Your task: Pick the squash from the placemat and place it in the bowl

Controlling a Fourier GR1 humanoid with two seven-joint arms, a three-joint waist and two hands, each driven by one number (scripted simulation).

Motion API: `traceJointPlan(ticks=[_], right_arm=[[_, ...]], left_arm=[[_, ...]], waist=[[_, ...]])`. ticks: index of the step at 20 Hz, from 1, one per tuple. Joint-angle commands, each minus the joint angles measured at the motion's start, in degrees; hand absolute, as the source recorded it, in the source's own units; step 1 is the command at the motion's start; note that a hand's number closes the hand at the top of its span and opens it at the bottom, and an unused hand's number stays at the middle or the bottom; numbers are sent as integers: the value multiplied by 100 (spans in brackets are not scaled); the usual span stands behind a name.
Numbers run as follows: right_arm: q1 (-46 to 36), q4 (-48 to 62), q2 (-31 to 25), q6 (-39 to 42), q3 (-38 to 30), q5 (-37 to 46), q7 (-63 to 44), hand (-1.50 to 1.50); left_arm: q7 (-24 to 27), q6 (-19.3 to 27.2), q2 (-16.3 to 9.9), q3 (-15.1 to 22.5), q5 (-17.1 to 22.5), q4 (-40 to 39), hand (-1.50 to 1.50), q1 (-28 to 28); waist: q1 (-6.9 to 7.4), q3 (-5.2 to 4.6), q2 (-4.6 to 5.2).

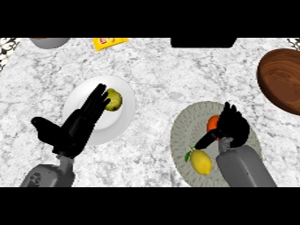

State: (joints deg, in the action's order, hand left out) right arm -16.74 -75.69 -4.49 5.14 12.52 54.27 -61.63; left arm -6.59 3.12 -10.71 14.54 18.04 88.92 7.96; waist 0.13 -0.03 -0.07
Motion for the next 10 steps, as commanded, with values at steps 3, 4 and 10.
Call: traceJointPlan(ticks=[3,4,10], right_arm=[[-228,146,-100,57,-407,68,299,150],[-262,1130,47,-695,-328,304,733,150],[54,217,258,-302,-31,624,413,150]], left_arm=[[14,-281,87,-316,-95,-45,0,-115],[16,-177,169,-53,-252,91,0,-229],[-79,-338,386,-337,-384,-9,0,-80]], waist=[[-5,3,7],[20,4,14],[-14,2,5]])
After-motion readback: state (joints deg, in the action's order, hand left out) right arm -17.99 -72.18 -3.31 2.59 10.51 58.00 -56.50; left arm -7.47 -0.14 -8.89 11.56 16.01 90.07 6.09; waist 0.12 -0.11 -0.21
